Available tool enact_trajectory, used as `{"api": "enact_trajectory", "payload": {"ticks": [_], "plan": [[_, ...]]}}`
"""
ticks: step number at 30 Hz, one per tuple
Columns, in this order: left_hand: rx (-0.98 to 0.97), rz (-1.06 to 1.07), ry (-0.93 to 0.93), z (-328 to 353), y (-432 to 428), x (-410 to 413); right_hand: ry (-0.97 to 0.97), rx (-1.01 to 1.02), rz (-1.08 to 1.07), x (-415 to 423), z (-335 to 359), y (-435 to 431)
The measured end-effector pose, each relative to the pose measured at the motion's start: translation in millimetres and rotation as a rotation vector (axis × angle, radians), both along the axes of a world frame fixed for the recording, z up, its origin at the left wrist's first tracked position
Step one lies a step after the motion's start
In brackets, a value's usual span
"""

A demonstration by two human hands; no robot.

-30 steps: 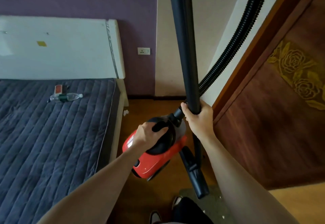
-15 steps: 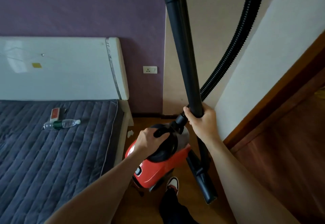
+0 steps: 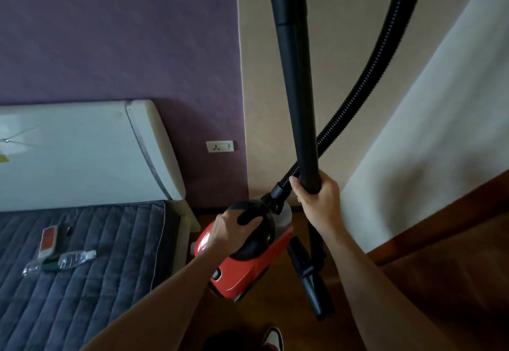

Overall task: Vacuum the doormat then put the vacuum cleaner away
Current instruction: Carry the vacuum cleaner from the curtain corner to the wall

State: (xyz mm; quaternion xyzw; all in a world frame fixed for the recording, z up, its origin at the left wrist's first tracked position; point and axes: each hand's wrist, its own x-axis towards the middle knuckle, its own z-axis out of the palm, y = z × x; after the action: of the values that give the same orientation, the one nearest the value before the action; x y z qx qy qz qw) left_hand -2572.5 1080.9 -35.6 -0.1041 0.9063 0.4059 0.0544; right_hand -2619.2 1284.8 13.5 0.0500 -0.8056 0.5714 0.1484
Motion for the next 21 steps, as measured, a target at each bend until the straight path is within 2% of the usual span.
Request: {"api": "enact_trajectory", "payload": {"ticks": [9,21], "plan": [[0.021,-0.174,-0.084,-22.0,-13.9,-86.8,-0.034,-0.01,-0.134,-68.5,-16.3,-0.9],[0.04,-0.32,-0.205,-69.3,12.5,-173.6,-0.241,-0.083,-0.304,-122.8,-54.8,38.0]]}}
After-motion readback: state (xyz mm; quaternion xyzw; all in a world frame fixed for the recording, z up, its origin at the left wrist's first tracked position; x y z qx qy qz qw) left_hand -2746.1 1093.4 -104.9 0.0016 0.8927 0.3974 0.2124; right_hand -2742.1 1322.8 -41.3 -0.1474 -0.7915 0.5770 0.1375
